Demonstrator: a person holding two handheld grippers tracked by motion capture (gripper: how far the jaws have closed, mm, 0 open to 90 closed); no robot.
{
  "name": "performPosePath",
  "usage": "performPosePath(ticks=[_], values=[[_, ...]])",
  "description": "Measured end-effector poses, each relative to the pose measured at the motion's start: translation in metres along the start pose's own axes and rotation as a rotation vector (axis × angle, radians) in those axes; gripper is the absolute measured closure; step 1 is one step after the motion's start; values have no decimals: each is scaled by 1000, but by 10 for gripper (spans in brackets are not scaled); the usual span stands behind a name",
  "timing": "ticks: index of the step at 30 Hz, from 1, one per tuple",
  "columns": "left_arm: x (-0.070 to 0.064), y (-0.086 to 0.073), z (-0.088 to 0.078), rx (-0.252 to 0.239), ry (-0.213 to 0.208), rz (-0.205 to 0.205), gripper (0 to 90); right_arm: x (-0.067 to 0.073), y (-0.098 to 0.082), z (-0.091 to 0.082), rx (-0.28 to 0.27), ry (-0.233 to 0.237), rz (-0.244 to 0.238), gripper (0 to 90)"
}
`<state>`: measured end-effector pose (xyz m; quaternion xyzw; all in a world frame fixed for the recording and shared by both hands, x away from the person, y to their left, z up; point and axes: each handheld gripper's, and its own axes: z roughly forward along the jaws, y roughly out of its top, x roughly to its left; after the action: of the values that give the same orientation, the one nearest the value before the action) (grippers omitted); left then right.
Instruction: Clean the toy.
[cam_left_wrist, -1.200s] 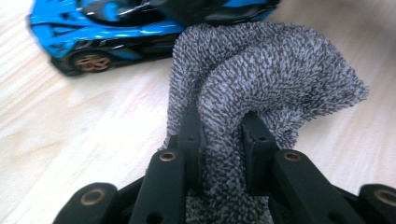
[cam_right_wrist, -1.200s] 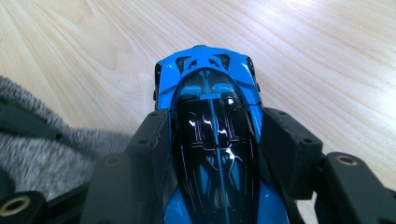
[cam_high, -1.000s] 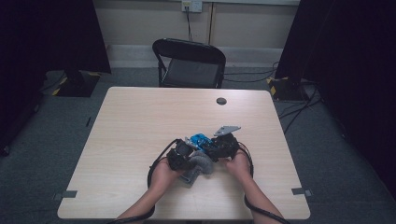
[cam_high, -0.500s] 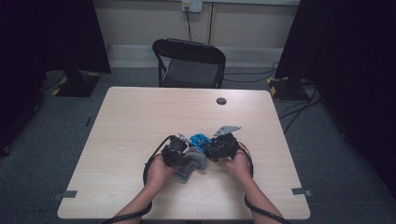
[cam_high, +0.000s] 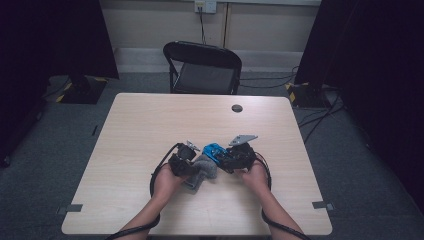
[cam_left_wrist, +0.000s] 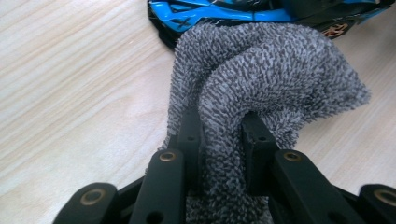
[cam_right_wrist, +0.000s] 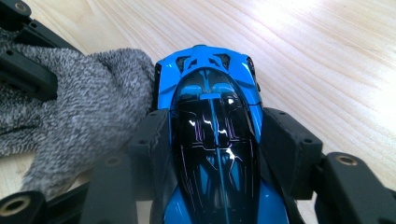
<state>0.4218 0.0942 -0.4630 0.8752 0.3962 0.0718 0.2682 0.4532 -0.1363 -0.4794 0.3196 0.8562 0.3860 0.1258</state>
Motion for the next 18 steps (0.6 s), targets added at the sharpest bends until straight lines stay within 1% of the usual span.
performPosePath(ticks=[1, 8, 15, 16, 17, 18], values=[[1, 0, -1, 2, 7, 2, 732, 0, 0, 0, 1, 0, 0, 433], [11, -3, -3, -3, 17, -30, 732, 0, 0, 0, -1, 1, 0, 433], [19, -3, -5, 3, 33, -35, 732, 0, 0, 0, 0, 1, -1, 433], [20, -4, -5, 0, 37, -48, 732, 0, 0, 0, 0, 1, -1, 433], [22, -5, -6, -1, 41, -47, 732, 0, 0, 0, -2, 0, -1, 433], [25, -5, -6, -3, 41, -59, 732, 0, 0, 0, -3, 0, -1, 433]])
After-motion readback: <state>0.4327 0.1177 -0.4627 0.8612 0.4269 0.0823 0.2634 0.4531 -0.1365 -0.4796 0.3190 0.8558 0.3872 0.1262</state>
